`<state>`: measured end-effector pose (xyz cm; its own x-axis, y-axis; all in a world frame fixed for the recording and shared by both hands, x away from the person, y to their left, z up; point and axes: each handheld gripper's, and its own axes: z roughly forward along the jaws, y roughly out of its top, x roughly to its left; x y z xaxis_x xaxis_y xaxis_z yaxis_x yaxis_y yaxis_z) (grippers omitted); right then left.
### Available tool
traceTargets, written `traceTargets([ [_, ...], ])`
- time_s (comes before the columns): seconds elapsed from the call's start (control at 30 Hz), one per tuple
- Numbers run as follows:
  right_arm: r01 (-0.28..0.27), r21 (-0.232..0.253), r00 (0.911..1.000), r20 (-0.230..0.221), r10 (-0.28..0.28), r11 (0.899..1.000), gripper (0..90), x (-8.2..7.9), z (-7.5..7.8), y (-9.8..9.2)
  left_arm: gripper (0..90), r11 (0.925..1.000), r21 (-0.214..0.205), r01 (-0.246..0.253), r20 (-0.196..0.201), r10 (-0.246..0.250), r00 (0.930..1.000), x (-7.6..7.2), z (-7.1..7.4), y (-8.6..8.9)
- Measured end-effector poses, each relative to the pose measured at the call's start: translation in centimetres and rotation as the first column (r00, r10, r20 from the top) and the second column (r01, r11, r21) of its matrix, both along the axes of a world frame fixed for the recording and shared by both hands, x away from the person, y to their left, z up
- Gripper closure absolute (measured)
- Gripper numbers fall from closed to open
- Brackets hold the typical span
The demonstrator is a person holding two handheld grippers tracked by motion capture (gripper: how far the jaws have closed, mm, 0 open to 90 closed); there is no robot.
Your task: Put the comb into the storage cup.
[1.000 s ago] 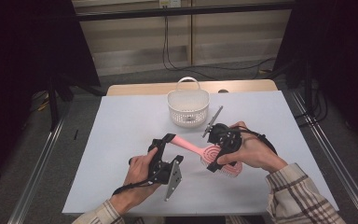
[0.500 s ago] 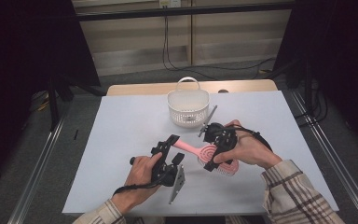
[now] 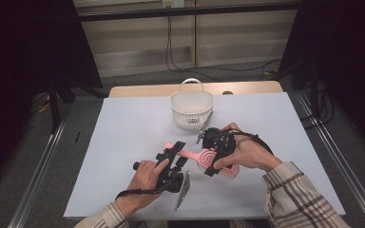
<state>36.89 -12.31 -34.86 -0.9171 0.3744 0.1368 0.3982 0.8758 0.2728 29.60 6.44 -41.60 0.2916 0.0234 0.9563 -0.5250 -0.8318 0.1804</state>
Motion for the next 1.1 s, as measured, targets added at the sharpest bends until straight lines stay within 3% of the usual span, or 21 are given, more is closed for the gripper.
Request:
traceTargets([
  [0.47,-0.023,0.016,0.9997,0.007,0.023,1.0,19.3,0.0,0.3,1.3,50.7,0.9977,0.065,0.021,-0.012,-0.02,0.9997,-0.2,-0.8,-0.7],
  [0.7,-0.014,0.019,0.9999,-0.004,0.014,1.0,19.3,0.2,0.2,1.9,59.3,0.9987,0.051,0.003,-0.005,-0.003,1.0,-0.3,-0.8,-0.8],
  [0.87,0.003,0.018,1.0,-0.004,-0.003,1.0,19.3,0.4,0.0,2.4,70.2,0.999,0.04,-0.019,-0.002,0.019,0.9998,-0.3,-0.7,-0.8],
  [1.03,0.03,0.028,0.9994,-0.017,-0.03,0.999,19.3,0.6,0.0,2.6,73.9,0.9988,0.033,-0.036,-0.007,0.037,0.9993,-0.3,-0.8,-0.8],
  [1.1,0.036,0.029,0.9992,-0.016,-0.036,0.999,19.3,0.7,0.0,2.6,73.7,0.9988,0.027,-0.042,0.007,0.042,0.9991,-0.3,-0.8,-0.8],
])
